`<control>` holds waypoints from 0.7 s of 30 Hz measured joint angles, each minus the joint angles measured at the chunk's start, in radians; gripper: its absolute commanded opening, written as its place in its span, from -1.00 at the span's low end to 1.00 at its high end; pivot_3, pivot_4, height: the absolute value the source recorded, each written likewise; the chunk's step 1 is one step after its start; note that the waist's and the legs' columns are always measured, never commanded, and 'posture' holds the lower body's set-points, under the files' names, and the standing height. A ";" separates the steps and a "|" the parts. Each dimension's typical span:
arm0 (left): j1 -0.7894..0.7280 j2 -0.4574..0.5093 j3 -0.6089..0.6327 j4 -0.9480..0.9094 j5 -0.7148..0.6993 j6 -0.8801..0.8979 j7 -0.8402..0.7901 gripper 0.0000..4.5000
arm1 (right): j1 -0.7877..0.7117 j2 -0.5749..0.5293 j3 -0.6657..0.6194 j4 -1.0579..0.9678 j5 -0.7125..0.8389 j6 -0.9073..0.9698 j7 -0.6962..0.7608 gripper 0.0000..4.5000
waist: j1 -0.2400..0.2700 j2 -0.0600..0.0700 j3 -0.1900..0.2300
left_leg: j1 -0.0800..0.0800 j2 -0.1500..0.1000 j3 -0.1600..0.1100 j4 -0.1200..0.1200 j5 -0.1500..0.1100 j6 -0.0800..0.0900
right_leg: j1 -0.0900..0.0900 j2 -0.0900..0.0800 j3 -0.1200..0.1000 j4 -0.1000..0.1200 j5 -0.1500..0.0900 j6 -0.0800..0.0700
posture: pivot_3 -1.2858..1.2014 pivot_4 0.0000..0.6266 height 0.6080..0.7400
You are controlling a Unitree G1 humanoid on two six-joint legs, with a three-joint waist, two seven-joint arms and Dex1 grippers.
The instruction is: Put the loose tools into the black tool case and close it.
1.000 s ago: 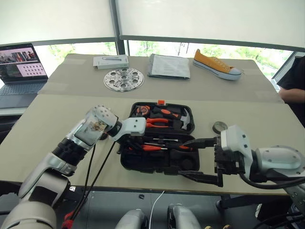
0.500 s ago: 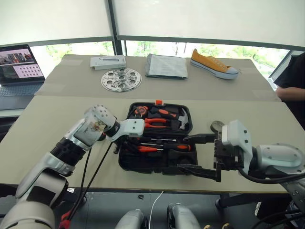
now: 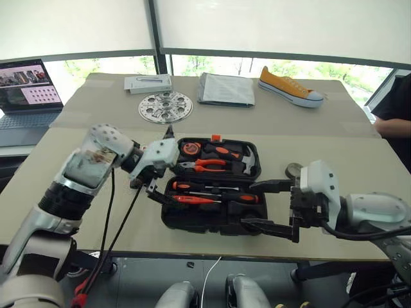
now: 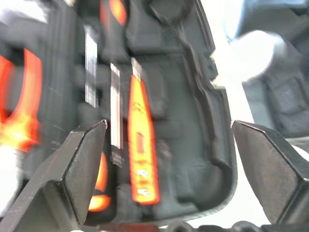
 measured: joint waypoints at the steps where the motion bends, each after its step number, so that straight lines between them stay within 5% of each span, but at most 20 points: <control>1: 0.026 -0.027 0.017 0.023 -0.002 -0.022 0.029 0.31 | 0.001 0.000 0.000 0.000 0.000 0.000 0.000 1.00 | 0.000 0.000 0.000 | 0.000 0.000 0.000 0.000 0.000 0.000 | 0.000 0.000 0.000 0.000 0.000 0.000 | 0.03 -0.52 1.00; 9: 0.170 -0.137 0.085 0.100 -0.040 -0.131 0.144 -0.97 | 0.012 -0.003 -0.021 -0.003 0.002 0.000 -0.005 1.00 | 0.000 -0.001 0.001 | 0.000 0.000 0.000 0.000 0.000 0.000 | -0.001 0.000 0.000 0.001 0.000 0.000 | 0.03 -0.52 1.00; 21: 0.222 -0.118 0.012 0.123 0.039 -0.256 0.123 -0.97 | 0.023 -0.003 -0.022 -0.005 0.001 0.001 -0.018 1.00 | 0.004 -0.001 0.001 | 0.000 0.000 0.000 0.000 0.000 0.000 | 0.000 0.000 0.000 0.000 0.000 0.000 | 0.03 -0.52 1.00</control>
